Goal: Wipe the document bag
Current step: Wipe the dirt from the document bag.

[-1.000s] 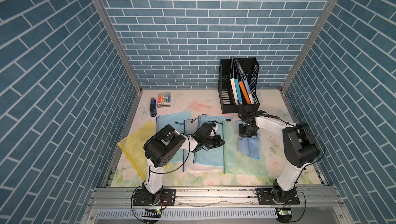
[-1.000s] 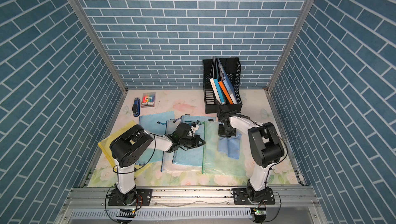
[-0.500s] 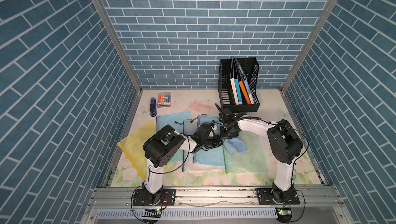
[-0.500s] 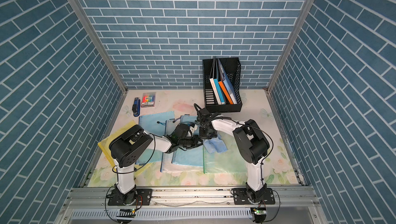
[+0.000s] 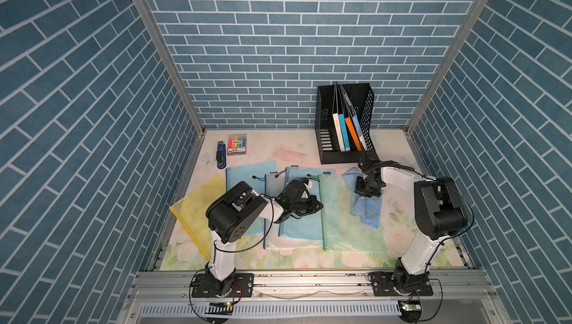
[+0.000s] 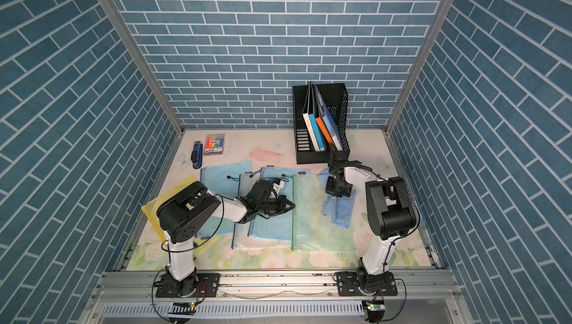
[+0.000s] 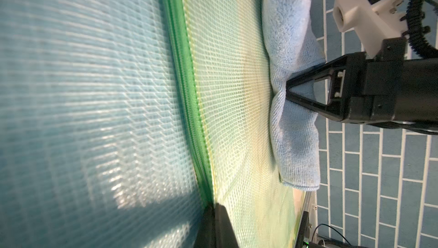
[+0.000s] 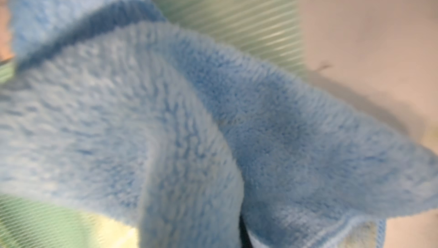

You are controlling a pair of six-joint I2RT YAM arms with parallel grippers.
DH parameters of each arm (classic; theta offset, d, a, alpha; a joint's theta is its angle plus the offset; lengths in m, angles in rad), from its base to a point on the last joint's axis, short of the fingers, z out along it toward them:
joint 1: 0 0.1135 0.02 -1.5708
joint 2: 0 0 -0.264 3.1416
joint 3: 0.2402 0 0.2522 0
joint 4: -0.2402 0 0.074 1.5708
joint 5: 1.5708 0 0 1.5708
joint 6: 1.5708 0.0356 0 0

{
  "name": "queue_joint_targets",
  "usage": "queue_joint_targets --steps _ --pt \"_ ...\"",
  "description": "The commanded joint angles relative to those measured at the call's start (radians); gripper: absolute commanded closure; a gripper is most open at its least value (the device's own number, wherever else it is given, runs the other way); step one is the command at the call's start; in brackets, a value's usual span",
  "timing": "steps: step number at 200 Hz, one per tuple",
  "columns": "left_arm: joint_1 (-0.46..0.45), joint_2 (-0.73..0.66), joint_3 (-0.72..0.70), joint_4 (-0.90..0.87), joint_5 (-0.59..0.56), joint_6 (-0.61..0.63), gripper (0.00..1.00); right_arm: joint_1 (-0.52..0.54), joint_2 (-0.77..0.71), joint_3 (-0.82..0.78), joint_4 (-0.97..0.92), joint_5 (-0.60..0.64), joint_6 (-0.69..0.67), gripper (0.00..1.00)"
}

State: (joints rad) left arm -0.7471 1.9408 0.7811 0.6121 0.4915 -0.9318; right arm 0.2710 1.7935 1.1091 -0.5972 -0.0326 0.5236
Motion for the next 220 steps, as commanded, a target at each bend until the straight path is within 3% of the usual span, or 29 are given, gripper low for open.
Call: queue_joint_targets --steps 1,18,64,87,129,185,220 --pt "0.002 -0.018 -0.013 0.001 -0.022 -0.005 1.0 0.024 -0.02 -0.041 -0.035 -0.012 0.006 1.0" --pt "0.001 -0.016 -0.011 0.01 -0.022 -0.014 1.0 0.093 -0.023 -0.052 -0.014 -0.022 0.049 1.0" --pt "0.0 -0.012 -0.003 0.014 -0.019 -0.018 1.0 0.403 0.01 0.025 0.006 -0.053 0.159 1.0" --pt "0.0 -0.02 -0.015 0.021 -0.022 -0.022 1.0 0.467 0.016 0.015 0.054 -0.105 0.212 1.0" --pt "0.0 -0.03 -0.032 0.026 -0.025 -0.025 1.0 0.418 -0.013 -0.055 0.01 -0.011 0.199 1.0" --pt "0.0 -0.037 -0.04 0.031 -0.026 -0.024 1.0 0.134 -0.177 -0.165 -0.078 0.075 0.075 1.0" --pt "0.0 -0.034 -0.04 0.033 -0.025 -0.022 1.0 0.063 -0.191 -0.173 -0.104 0.113 0.037 1.0"
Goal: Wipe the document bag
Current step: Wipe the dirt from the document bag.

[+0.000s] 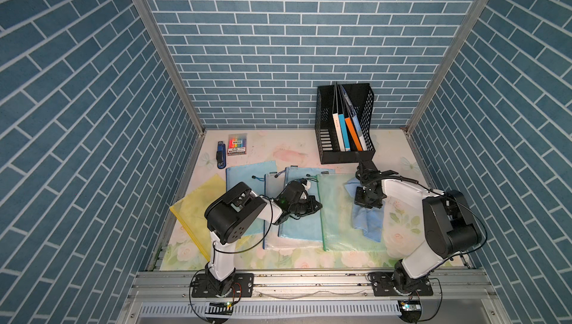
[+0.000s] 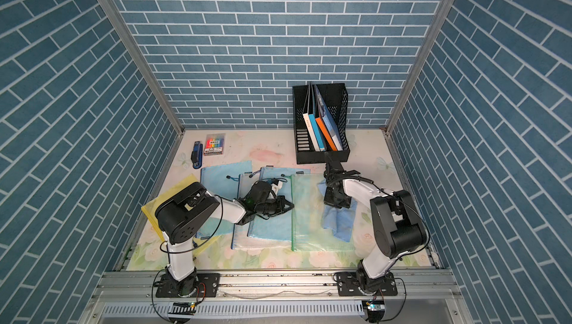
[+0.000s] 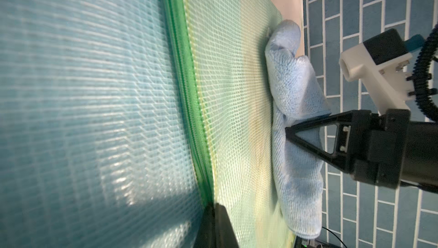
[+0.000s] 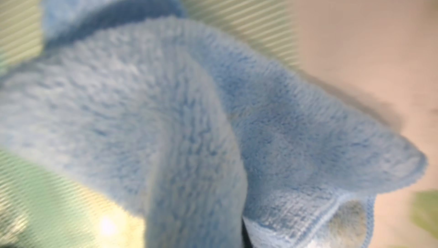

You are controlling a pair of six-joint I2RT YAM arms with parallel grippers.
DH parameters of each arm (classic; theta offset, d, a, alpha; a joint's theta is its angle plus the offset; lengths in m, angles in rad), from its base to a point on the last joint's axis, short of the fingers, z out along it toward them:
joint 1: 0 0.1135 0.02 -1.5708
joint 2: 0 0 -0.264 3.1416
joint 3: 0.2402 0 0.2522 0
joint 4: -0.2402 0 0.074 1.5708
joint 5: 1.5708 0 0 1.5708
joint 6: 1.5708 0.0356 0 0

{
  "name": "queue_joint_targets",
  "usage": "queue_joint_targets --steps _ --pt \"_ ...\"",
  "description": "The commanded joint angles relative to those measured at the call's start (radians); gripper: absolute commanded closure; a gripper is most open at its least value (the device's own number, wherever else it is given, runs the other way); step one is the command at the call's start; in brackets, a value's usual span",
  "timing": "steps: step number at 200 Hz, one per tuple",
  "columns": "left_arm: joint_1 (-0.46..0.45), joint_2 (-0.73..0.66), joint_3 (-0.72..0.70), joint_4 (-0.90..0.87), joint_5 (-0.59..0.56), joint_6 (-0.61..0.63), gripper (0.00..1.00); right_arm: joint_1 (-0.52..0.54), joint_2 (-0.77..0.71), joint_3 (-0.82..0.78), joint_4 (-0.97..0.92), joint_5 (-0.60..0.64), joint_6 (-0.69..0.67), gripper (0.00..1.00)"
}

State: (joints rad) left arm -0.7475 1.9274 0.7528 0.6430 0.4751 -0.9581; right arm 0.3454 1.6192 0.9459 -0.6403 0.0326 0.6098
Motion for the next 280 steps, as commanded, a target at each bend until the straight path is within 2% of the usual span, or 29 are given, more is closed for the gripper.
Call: queue_joint_targets --steps 1,22,59,79,118,133,158,199,222,241,264,280 --pt "0.0 -0.021 -0.012 0.002 -0.009 0.003 1.0 -0.011 -0.016 -0.01 -0.06 0.046 -0.048 1.0" --pt "0.0 -0.016 -0.008 0.007 -0.009 -0.001 1.0 0.015 -0.005 -0.016 -0.032 -0.001 -0.016 1.0" --pt "0.0 -0.013 0.005 0.001 -0.009 -0.003 1.0 0.233 0.045 0.047 -0.019 -0.009 0.085 1.0" --pt "0.0 -0.015 0.008 -0.001 -0.012 -0.002 1.0 0.345 0.087 0.093 0.025 -0.061 0.142 1.0" --pt "0.001 -0.01 0.021 -0.005 -0.01 -0.003 1.0 0.465 0.188 0.162 0.045 -0.107 0.187 1.0" --pt "0.0 -0.009 0.025 -0.006 -0.01 -0.002 1.0 0.466 0.191 0.135 0.05 -0.108 0.204 1.0" --pt "0.006 -0.016 0.019 -0.003 -0.013 -0.001 1.0 0.417 0.107 0.064 0.0 -0.031 0.196 1.0" --pt "0.014 -0.02 0.006 0.018 -0.01 -0.011 1.0 0.197 -0.109 -0.1 -0.09 0.056 0.118 1.0" --pt "0.02 -0.009 -0.001 0.06 -0.001 -0.039 1.0 0.105 -0.161 -0.138 -0.134 0.094 0.067 1.0" --pt "0.022 -0.004 0.001 0.072 -0.006 -0.05 1.0 0.096 -0.164 -0.135 -0.146 0.114 0.054 1.0" --pt "0.022 0.008 0.013 0.078 -0.003 -0.051 1.0 0.106 -0.163 -0.142 -0.082 0.053 0.083 1.0" --pt "0.023 0.017 0.022 0.073 -0.004 -0.052 1.0 0.167 -0.153 -0.125 -0.032 0.029 0.114 1.0"
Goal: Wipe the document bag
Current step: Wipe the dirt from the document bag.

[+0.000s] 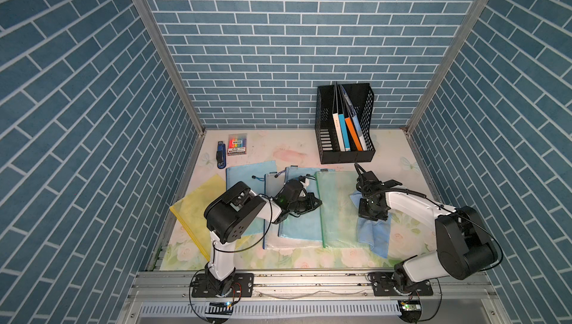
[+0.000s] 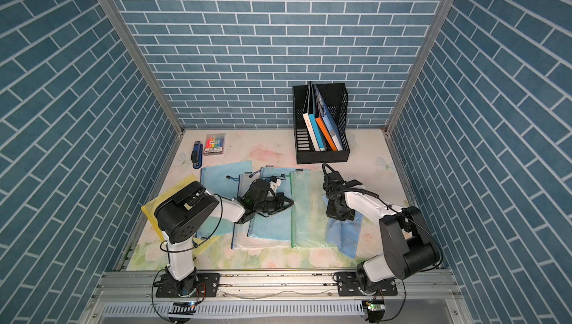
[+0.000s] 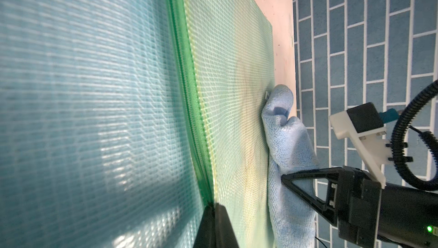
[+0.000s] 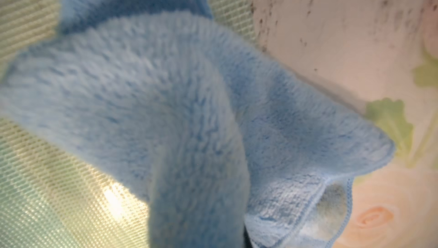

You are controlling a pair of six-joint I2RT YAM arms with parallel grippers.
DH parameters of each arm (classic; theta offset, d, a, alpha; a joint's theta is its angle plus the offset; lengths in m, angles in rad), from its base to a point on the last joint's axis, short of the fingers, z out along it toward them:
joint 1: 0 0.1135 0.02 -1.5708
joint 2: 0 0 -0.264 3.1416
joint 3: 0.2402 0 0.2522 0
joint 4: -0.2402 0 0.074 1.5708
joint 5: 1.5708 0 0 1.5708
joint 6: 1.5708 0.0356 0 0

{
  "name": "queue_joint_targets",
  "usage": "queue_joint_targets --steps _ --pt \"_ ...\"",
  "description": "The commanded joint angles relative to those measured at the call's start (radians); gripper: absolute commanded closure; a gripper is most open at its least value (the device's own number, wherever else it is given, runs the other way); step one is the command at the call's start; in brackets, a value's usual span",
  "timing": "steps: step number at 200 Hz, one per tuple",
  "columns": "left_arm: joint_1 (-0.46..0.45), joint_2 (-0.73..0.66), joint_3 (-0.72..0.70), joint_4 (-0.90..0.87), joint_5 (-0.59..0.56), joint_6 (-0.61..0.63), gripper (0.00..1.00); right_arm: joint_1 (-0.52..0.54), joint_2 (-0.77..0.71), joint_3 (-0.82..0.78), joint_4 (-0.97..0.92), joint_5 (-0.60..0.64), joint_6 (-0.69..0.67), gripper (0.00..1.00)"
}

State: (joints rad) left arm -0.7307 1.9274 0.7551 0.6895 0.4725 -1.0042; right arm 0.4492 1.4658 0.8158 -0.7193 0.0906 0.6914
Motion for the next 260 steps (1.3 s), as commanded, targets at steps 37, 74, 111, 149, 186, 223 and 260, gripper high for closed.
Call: queue_joint_targets --steps 37,74,111,149,186,223,260 --pt "0.01 0.038 0.039 0.022 -0.004 -0.006 1.0 0.277 0.17 0.175 0.086 -0.078 0.078 1.0" --pt "0.023 0.039 0.044 0.016 -0.006 -0.002 1.0 0.407 0.307 0.304 0.083 -0.104 0.091 1.0" --pt "0.037 0.033 0.044 0.006 0.009 0.009 1.0 0.335 0.248 0.15 0.167 -0.123 0.145 1.0" --pt "0.048 0.036 0.042 0.002 0.017 0.017 1.0 0.167 0.077 0.022 0.084 -0.057 0.089 1.0" --pt "0.056 0.045 0.051 0.005 0.025 0.018 1.0 0.072 0.003 0.026 -0.106 0.13 0.001 1.0" --pt "0.056 0.06 0.065 0.013 0.031 0.01 1.0 0.103 -0.009 -0.006 0.009 0.021 0.02 1.0" --pt "0.056 0.064 0.079 0.008 0.032 0.011 1.0 0.283 0.082 0.099 0.06 0.001 0.043 1.0"
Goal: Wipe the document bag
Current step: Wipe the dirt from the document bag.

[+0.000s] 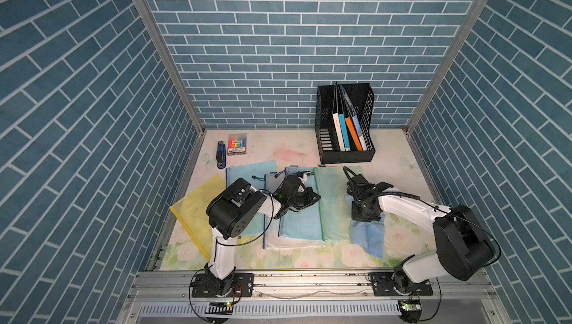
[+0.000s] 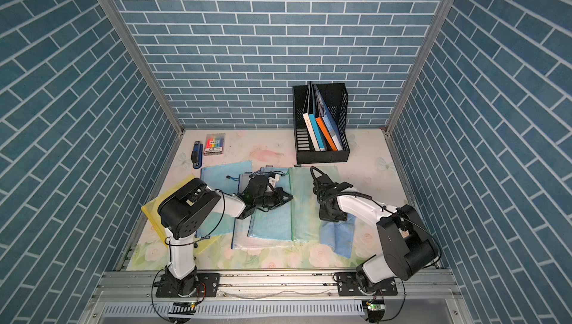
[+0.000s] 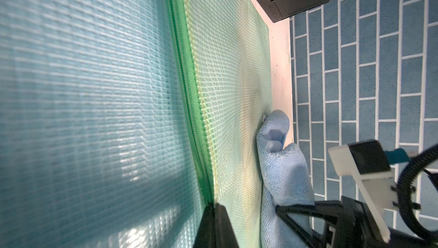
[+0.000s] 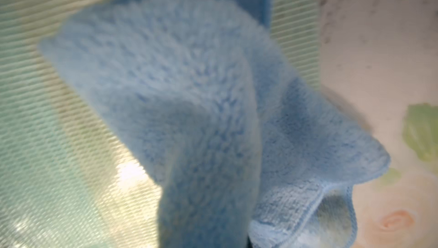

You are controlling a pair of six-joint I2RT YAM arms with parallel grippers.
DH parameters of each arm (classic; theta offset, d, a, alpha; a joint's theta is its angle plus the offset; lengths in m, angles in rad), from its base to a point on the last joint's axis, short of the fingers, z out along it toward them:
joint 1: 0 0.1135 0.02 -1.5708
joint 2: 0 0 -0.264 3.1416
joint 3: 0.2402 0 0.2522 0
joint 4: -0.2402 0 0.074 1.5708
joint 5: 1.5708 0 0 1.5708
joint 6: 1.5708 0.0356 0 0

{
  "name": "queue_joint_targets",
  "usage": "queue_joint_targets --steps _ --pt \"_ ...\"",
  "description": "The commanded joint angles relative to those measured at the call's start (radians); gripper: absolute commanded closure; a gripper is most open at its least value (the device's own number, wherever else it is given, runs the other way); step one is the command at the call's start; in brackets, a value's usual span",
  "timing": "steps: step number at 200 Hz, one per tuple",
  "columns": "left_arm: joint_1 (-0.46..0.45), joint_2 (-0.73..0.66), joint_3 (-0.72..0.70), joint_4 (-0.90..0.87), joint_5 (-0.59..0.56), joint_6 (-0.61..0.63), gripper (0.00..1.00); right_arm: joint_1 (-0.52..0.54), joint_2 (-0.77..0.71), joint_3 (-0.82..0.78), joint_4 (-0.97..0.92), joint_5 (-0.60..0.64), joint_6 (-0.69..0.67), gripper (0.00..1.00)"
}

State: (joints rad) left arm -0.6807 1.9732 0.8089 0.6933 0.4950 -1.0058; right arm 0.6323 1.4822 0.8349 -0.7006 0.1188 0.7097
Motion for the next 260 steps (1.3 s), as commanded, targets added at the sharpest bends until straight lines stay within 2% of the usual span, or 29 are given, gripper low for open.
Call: queue_joint_targets --steps 1,32,46,68,108,161,198,219,260 --pt "0.006 0.019 0.025 0.003 0.01 0.012 1.0 0.105 0.07 0.084 0.042 -0.03 0.027 1.0" --pt "0.006 0.026 0.039 0.0 0.011 0.013 1.0 0.26 0.22 0.237 0.02 -0.036 0.033 1.0" --pt "0.007 0.03 0.047 -0.004 0.014 0.016 1.0 0.288 0.26 0.257 0.05 -0.067 0.057 1.0" --pt "0.009 0.031 0.053 -0.012 0.016 0.022 1.0 0.288 0.253 0.201 0.111 -0.088 0.112 1.0" --pt "0.019 0.036 0.059 -0.029 0.035 0.043 1.0 0.223 0.152 0.102 0.043 -0.013 0.137 1.0" --pt "0.04 0.016 0.064 -0.059 0.039 0.066 1.0 0.005 -0.074 -0.08 -0.099 0.07 0.116 1.0" --pt "0.04 0.021 0.064 -0.057 0.039 0.064 1.0 -0.031 -0.142 -0.111 -0.161 0.09 0.102 1.0" --pt "0.04 0.024 0.061 -0.053 0.037 0.061 1.0 0.017 -0.087 -0.1 -0.127 0.053 0.114 1.0" --pt "0.04 0.029 0.071 -0.055 0.034 0.058 1.0 0.26 0.116 0.069 -0.044 0.021 0.122 1.0"
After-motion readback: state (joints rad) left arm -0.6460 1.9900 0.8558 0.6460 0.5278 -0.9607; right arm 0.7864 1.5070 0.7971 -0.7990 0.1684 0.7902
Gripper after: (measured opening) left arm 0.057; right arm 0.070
